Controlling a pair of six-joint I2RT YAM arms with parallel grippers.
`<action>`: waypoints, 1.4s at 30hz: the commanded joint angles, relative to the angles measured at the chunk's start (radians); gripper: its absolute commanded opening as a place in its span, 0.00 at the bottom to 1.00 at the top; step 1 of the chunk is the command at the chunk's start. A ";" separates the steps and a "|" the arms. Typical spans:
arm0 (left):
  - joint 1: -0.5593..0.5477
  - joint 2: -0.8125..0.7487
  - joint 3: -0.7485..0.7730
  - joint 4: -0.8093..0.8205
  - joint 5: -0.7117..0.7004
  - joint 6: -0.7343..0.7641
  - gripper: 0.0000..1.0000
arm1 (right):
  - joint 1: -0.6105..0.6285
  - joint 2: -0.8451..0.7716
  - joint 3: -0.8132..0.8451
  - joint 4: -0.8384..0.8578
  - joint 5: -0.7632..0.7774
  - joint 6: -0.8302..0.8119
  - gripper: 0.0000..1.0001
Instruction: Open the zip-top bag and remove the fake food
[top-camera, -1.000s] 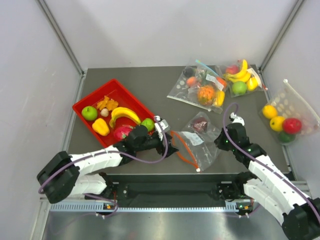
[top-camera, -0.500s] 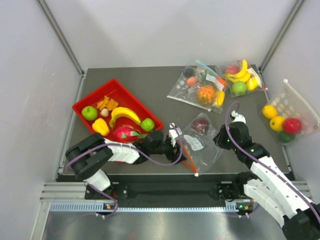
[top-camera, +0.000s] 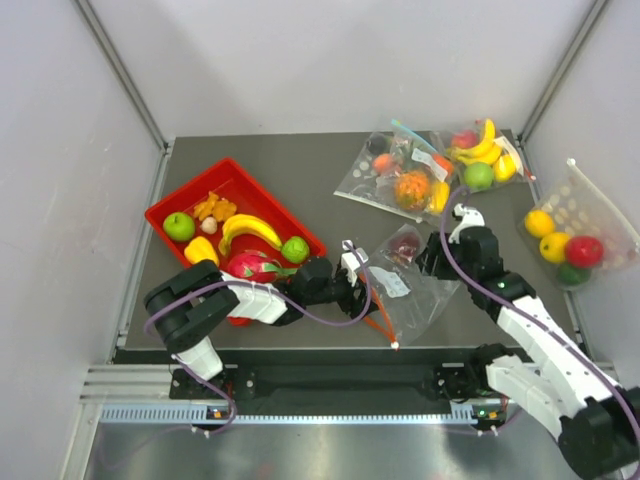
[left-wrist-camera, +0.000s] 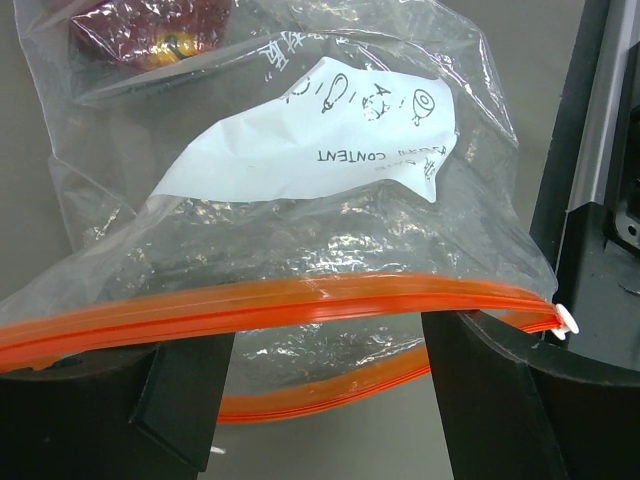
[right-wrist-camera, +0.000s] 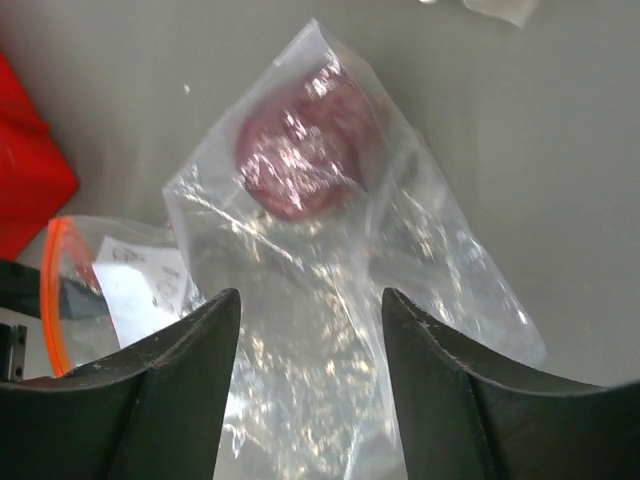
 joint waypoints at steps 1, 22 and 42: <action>-0.004 -0.012 0.016 0.073 -0.009 0.006 0.78 | -0.049 0.089 0.049 0.203 -0.131 -0.072 0.60; -0.004 -0.035 -0.012 0.078 -0.038 0.000 0.79 | -0.163 0.522 0.040 0.598 -0.345 -0.150 0.66; -0.006 0.004 0.026 0.102 -0.191 0.062 0.84 | -0.143 0.478 -0.046 0.389 -0.336 -0.086 0.00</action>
